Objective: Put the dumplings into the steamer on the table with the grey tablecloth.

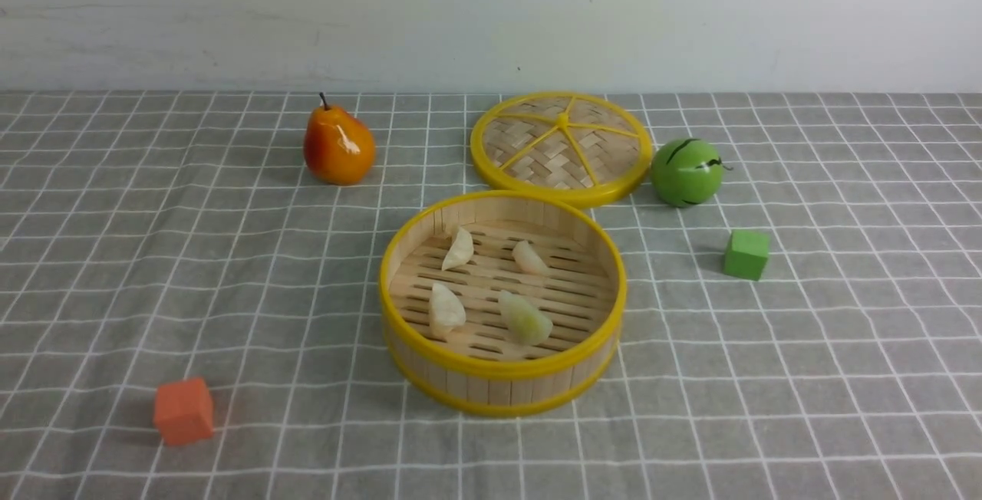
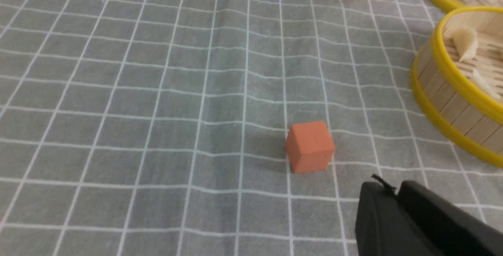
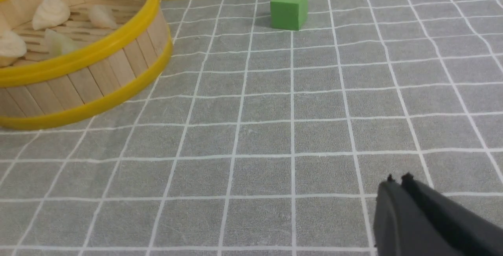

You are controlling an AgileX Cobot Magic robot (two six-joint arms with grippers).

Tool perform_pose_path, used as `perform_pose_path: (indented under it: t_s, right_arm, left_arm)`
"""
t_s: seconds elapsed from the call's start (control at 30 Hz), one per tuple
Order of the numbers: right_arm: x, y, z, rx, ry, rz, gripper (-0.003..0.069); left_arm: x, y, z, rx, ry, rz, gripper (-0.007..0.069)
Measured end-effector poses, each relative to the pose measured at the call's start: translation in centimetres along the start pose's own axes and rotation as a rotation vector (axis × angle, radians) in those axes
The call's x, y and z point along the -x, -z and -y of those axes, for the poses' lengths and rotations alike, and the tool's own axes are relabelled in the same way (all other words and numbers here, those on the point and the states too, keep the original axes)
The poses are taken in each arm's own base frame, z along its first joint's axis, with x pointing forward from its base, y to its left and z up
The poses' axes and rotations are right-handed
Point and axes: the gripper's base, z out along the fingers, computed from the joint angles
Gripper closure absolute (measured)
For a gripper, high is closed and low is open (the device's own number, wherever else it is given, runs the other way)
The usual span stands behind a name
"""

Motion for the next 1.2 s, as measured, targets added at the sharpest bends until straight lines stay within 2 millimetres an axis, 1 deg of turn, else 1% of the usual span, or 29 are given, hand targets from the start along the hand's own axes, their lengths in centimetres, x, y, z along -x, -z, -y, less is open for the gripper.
perform_pose_path:
  t_s: [0.13,0.23,0.37,0.4,0.43,0.47,0.5,0.53,0.57,0.67,0.87,1.2]
  right_arm:
    - [0.0,0.0,0.0,0.000,-0.001,0.000,0.0653]
    - [0.0,0.0,0.0,0.000,-0.001,0.000,0.0650]
    - [0.0,0.0,0.0,-0.001,-0.001,0.000,0.0645]
    - [0.0,0.0,0.0,-0.001,-0.001,0.000,0.0645]
    - [0.0,0.0,0.0,-0.001,-0.001,0.000,0.0645]
    - [0.0,0.0,0.0,-0.001,-0.001,0.000,0.0645]
    - [0.0,0.0,0.0,-0.001,-0.001,0.000,0.0645]
    - [0.0,0.0,0.0,-0.002,-0.001,0.000,0.0645]
    - [0.0,0.0,0.0,-0.002,-0.001,0.000,0.0645]
    - [0.0,0.0,0.0,-0.002,-0.001,0.000,0.0644]
    - [0.0,0.0,0.0,-0.002,-0.001,0.000,0.0636]
    - [0.0,0.0,0.0,-0.002,-0.001,0.000,0.0621]
  left_arm:
    - [-0.7,1.1,-1.1,0.080,0.019,0.136,0.0569]
    - [-1.5,1.7,-1.4,0.123,0.043,0.231,0.0575]
    - [-3.6,0.2,-1.2,0.137,0.020,0.184,0.0638]
    - [-4.3,-0.3,-1.2,0.130,0.030,0.157,0.0638]
    - [-4.5,-0.4,-1.2,0.132,0.026,0.151,0.0638]
    - [-5.8,-1.2,-1.2,0.121,0.040,0.104,0.0638]
    - [-5.9,-1.3,-1.2,0.121,0.039,0.099,0.0638]
    - [-7.2,-2.0,-1.3,0.113,0.042,0.060,0.0638]
    - [-8.0,-2.5,-1.4,0.107,0.043,0.038,0.0638]
    - [-9.4,-3.3,-1.3,0.078,0.035,0.017,0.0638]
    - [-9.3,-3.5,-0.9,0.024,-0.017,0.054,0.0638]
    - [-9.3,-3.5,-0.8,0.019,-0.025,0.054,0.0638]
